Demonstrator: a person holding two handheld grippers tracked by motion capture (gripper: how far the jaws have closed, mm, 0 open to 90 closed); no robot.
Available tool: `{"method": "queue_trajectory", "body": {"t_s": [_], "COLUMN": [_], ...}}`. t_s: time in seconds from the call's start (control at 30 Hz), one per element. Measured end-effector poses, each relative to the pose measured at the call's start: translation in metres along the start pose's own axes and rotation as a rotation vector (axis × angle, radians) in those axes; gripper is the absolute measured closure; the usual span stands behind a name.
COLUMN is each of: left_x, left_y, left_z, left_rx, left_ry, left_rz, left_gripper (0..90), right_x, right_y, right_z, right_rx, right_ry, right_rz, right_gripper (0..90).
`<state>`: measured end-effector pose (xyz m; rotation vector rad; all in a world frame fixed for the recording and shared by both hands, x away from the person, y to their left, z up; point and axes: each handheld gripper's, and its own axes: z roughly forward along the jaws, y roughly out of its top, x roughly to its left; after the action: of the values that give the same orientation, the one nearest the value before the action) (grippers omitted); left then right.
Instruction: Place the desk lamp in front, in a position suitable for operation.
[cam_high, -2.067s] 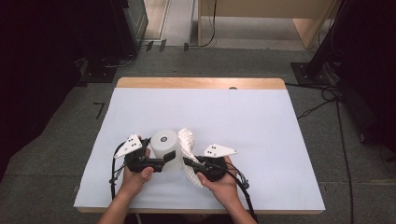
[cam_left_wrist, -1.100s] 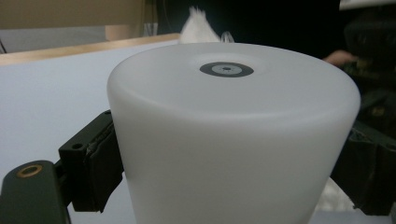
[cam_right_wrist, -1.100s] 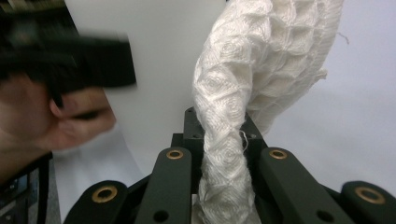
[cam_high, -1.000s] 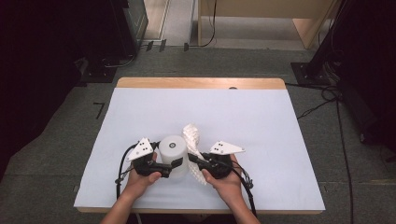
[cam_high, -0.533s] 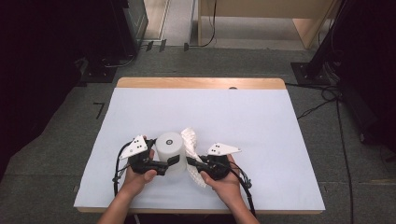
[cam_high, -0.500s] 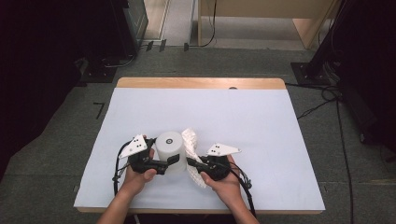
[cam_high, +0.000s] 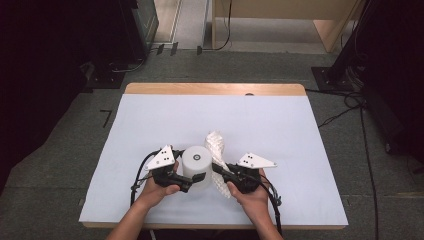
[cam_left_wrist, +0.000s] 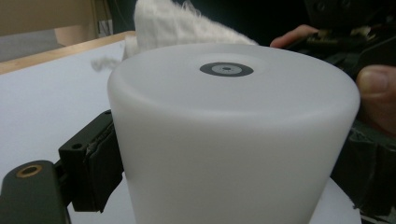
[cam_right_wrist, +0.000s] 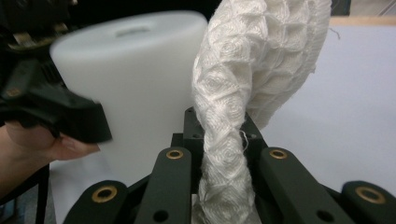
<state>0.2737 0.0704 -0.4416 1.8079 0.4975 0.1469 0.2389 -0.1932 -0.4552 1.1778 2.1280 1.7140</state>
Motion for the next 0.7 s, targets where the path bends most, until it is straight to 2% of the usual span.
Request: {"method": "queue_trajectory", "body": {"t_s": [0.07,0.1,0.13,0.17,0.23,0.3,0.37,0.4,0.43,0.5,0.53,0.63,0.7], "left_x": [0.002,0.006,0.006,0.009,0.010,0.011,0.010,0.009,0.005,0.003,0.001,0.000,0.001], "left_y": [0.001,0.002,0.002,0.002,0.001,0.000,-0.001,-0.002,-0.005,-0.006,-0.007,-0.007,-0.005], "left_z": [-0.002,-0.007,-0.007,-0.010,-0.012,-0.010,-0.008,-0.005,0.001,0.005,0.009,0.010,0.007], "left_rx": [-0.010,-0.028,-0.028,-0.041,-0.044,-0.038,-0.027,-0.014,0.022,0.035,0.051,0.047,0.030], "left_ry": [0.015,0.044,0.044,0.065,0.073,0.064,0.062,0.055,0.048,0.049,0.051,0.051,0.064], "left_rz": [-0.004,-0.023,-0.023,-0.036,-0.042,-0.051,-0.043,-0.035,-0.015,-0.007,-0.006,-0.008,-0.006], "left_gripper": [9.1,9.1,9.1,9.1,9.1,9.1,9.1,9.1,9.1,9.1,9.1,9.1,9.1], "right_x": [0.000,0.001,0.001,0.003,0.004,0.004,0.003,0.003,0.000,-0.002,-0.004,-0.003,-0.001], "right_y": [-0.002,-0.008,-0.008,-0.012,-0.013,-0.013,-0.012,-0.012,-0.009,-0.008,-0.005,-0.001,-0.001], "right_z": [0.003,0.011,0.011,0.016,0.020,0.019,0.017,0.017,0.014,0.012,0.007,0.000,0.000], "right_rx": [0.018,0.049,0.049,0.076,0.087,0.087,0.079,0.079,0.064,0.056,0.033,0.001,0.001], "right_ry": [-0.001,0.003,0.003,0.008,0.014,0.014,0.012,0.012,0.007,0.006,-0.003,-0.001,0.002], "right_rz": [-0.002,-0.005,-0.005,0.001,-0.002,-0.005,0.002,0.002,0.004,0.009,0.012,0.007,0.001], "right_gripper": [80.0,80.0,80.0,80.0,79.9,80.0,80.0,80.0,80.0,80.0,80.0,80.0,80.0]}}
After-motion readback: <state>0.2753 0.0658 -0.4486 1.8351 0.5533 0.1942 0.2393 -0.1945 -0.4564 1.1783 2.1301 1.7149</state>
